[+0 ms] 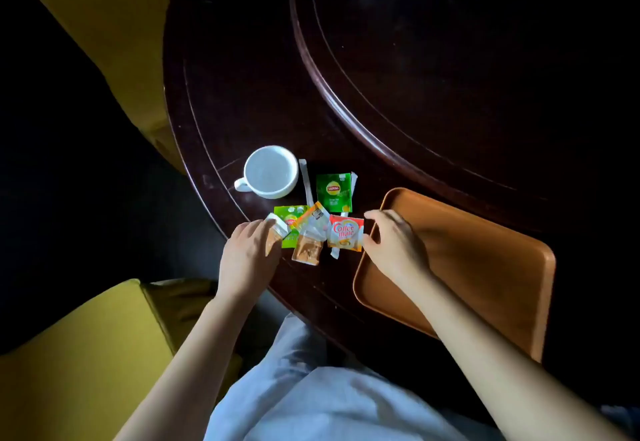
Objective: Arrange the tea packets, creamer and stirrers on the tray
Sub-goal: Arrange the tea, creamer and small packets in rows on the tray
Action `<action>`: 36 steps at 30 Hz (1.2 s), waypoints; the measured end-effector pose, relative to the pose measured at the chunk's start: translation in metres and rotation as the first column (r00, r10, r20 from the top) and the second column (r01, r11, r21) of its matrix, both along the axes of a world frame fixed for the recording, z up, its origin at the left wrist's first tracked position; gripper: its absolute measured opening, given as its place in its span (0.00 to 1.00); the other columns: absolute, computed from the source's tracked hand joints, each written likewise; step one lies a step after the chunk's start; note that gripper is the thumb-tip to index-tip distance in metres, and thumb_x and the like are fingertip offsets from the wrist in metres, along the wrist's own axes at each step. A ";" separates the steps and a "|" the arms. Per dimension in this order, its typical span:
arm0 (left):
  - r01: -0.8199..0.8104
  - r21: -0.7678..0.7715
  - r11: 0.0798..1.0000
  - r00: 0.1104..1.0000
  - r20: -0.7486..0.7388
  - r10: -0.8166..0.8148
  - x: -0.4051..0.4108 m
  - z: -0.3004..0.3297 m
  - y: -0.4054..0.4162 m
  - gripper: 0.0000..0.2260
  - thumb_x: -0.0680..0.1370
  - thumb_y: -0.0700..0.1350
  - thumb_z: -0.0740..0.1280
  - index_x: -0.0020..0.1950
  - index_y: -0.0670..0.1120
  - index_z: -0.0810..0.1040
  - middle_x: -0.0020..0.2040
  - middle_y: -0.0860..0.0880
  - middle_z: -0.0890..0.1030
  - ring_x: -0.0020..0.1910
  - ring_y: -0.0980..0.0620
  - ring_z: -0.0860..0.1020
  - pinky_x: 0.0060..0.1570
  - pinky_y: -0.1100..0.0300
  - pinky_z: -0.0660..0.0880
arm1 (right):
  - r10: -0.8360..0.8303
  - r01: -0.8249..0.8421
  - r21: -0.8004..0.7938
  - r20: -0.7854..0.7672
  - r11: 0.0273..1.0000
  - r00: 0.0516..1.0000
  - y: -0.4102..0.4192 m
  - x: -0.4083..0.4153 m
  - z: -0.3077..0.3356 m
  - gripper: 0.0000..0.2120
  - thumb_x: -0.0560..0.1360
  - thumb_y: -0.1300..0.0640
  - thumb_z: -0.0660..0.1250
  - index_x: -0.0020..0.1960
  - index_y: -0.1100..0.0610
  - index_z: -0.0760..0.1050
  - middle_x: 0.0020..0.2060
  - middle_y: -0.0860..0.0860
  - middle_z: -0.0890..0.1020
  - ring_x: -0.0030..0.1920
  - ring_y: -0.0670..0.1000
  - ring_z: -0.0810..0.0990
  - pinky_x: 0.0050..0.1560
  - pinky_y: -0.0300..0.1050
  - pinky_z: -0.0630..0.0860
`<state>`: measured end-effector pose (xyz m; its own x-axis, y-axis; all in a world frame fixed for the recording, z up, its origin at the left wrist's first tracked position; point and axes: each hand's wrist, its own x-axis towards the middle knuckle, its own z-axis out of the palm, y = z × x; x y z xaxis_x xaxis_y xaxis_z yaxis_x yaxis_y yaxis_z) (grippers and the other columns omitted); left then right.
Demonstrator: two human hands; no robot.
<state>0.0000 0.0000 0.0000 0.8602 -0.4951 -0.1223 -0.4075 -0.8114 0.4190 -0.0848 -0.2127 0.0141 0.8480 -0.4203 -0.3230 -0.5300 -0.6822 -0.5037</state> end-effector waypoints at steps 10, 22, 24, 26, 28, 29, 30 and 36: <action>0.171 0.194 0.966 0.985 -0.036 -0.168 0.025 -0.034 -0.025 0.21 0.77 0.42 0.61 0.71 0.42 0.65 0.71 0.44 0.70 0.62 0.40 0.70 0.57 0.46 0.73 | 0.232 -0.235 -0.208 -0.038 0.950 0.972 -0.010 0.086 -0.035 0.26 0.74 0.57 0.66 0.71 0.54 0.62 0.70 0.51 0.68 0.68 0.54 0.64 0.63 0.52 0.72; -0.007 0.087 0.996 1.000 -0.029 0.009 0.027 -0.026 -0.029 0.22 0.71 0.40 0.70 0.64 0.41 0.73 0.57 0.39 0.78 0.55 0.37 0.72 0.52 0.44 0.70 | 0.284 -0.298 -0.391 -0.094 0.871 0.954 -0.013 0.093 -0.044 0.31 0.71 0.51 0.70 0.70 0.56 0.62 0.64 0.56 0.70 0.66 0.56 0.66 0.69 0.59 0.58; -0.079 0.039 0.996 0.997 -0.002 0.079 0.023 -0.023 -0.030 0.18 0.70 0.40 0.71 0.59 0.42 0.76 0.54 0.40 0.79 0.53 0.38 0.73 0.49 0.46 0.70 | 0.274 -0.290 -0.404 -0.098 0.868 0.957 -0.014 0.093 -0.043 0.31 0.70 0.51 0.71 0.69 0.56 0.64 0.63 0.56 0.70 0.65 0.56 0.66 0.69 0.59 0.58; -0.136 0.013 0.991 0.990 0.039 0.136 0.020 -0.020 -0.031 0.14 0.69 0.40 0.72 0.53 0.43 0.78 0.49 0.42 0.80 0.49 0.39 0.74 0.46 0.48 0.68 | 0.271 -0.302 -0.387 -0.134 0.871 0.953 -0.016 0.097 -0.042 0.28 0.70 0.49 0.70 0.67 0.57 0.66 0.63 0.56 0.69 0.66 0.56 0.64 0.69 0.60 0.57; -0.182 -0.013 0.983 0.982 0.058 0.182 0.020 -0.019 -0.031 0.10 0.68 0.41 0.72 0.49 0.44 0.79 0.46 0.45 0.81 0.47 0.41 0.73 0.45 0.52 0.63 | 0.280 -0.324 -0.378 -0.166 0.867 0.945 -0.020 0.102 -0.041 0.25 0.69 0.48 0.71 0.62 0.57 0.69 0.61 0.55 0.71 0.65 0.56 0.65 0.69 0.60 0.58; -0.208 -0.027 0.978 0.977 0.050 0.210 0.020 -0.019 -0.031 0.09 0.68 0.42 0.72 0.47 0.45 0.79 0.45 0.47 0.82 0.47 0.42 0.73 0.45 0.53 0.60 | 0.284 -0.330 -0.379 -0.174 0.865 0.943 -0.021 0.105 -0.040 0.25 0.69 0.48 0.71 0.60 0.57 0.70 0.60 0.55 0.72 0.65 0.56 0.66 0.68 0.60 0.58; -0.238 -0.039 0.970 0.970 0.031 0.239 0.022 -0.018 -0.031 0.08 0.68 0.43 0.72 0.46 0.46 0.79 0.44 0.49 0.82 0.47 0.43 0.72 0.46 0.54 0.57 | 0.285 -0.331 -0.381 -0.172 0.863 0.943 -0.021 0.107 -0.040 0.24 0.68 0.48 0.72 0.59 0.56 0.70 0.59 0.55 0.73 0.64 0.56 0.67 0.68 0.60 0.59; -0.422 -0.154 0.893 0.904 -0.153 0.400 0.026 -0.010 -0.033 0.05 0.71 0.45 0.70 0.46 0.49 0.80 0.40 0.52 0.80 0.49 0.49 0.70 0.44 0.58 0.52 | 0.294 -0.292 -0.413 -0.060 0.863 0.954 -0.020 0.104 -0.043 0.15 0.72 0.56 0.68 0.58 0.55 0.71 0.55 0.53 0.79 0.61 0.54 0.71 0.69 0.57 0.57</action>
